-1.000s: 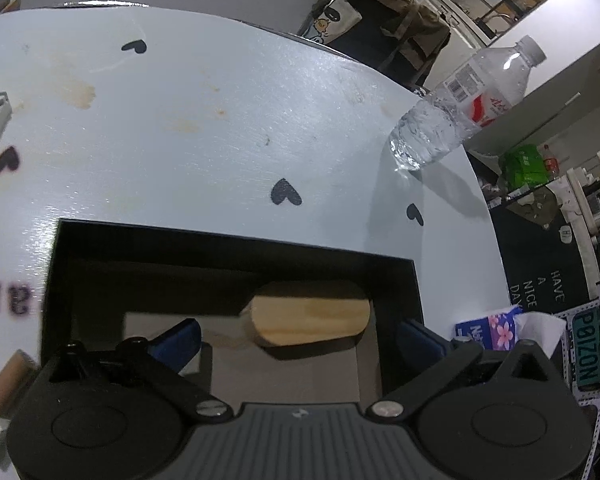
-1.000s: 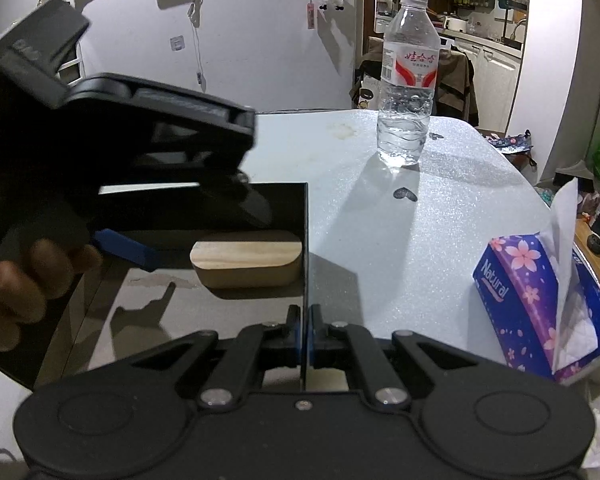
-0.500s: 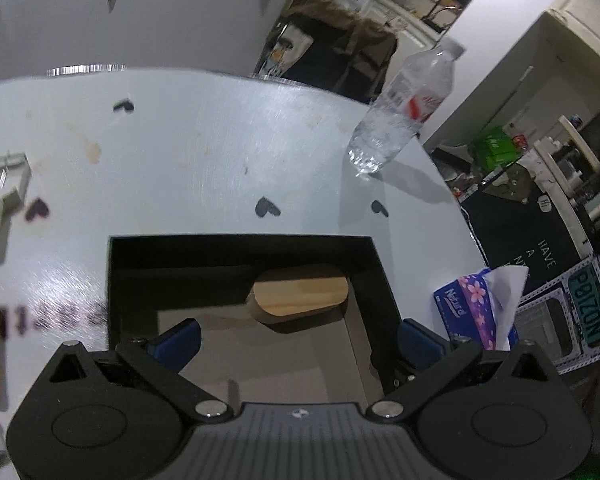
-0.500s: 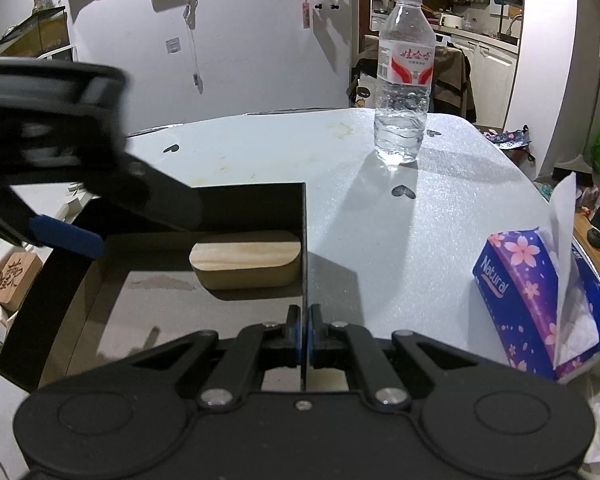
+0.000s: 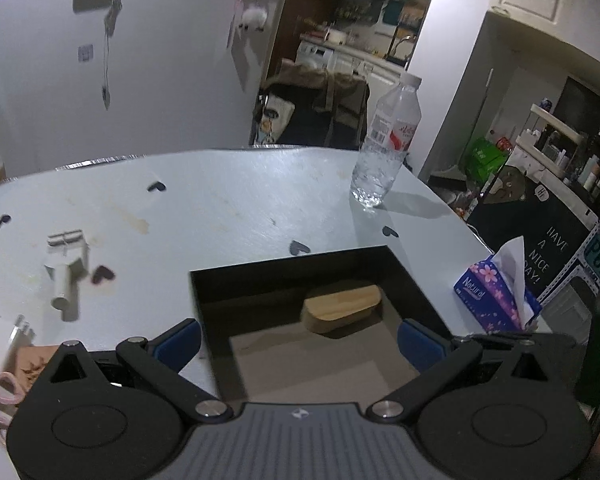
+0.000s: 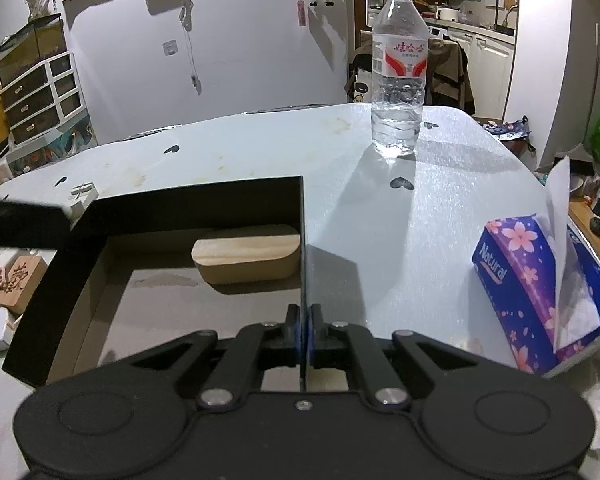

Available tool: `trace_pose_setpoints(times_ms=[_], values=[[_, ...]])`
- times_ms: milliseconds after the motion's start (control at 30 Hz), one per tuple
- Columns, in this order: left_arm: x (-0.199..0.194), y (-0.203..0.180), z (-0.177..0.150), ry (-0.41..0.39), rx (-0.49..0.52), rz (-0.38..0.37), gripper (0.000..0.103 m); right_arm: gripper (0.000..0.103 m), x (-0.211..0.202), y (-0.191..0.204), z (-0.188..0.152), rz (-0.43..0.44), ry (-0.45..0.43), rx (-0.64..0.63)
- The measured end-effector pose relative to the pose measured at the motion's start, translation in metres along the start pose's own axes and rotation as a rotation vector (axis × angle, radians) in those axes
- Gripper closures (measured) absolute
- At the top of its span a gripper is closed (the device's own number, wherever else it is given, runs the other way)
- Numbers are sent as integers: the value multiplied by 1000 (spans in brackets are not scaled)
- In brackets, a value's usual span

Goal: Organize rigid objects
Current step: 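Move the left tool back toward the white tape measure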

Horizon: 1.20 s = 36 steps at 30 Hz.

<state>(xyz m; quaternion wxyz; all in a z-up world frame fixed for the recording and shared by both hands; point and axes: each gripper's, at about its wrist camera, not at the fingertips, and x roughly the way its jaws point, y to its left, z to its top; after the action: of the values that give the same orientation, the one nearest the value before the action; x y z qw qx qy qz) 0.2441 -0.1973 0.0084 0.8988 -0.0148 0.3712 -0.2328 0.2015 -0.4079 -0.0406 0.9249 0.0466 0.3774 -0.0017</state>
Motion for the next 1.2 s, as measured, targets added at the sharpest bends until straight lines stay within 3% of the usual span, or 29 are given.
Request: trace_pose_setpoints(times_ms=[133,500,867,1067,1200], values=[[-9,17,-18,-48,26,12,0,99,-3,1,-3,0,4,-6],[-39,66,-74,-163,54,153,0,98,-14,0,-11,3,20,14],[-46,108,-118,-136,6,292,0,96,-24,-3,-18,19,42,55],[-45,128,-129,-132,-34,314,3,96,-26,-3,-21,15,31,74],[-42,134,-132,-123,-57,294,11,96,-27,-4,-22,17,25,92]])
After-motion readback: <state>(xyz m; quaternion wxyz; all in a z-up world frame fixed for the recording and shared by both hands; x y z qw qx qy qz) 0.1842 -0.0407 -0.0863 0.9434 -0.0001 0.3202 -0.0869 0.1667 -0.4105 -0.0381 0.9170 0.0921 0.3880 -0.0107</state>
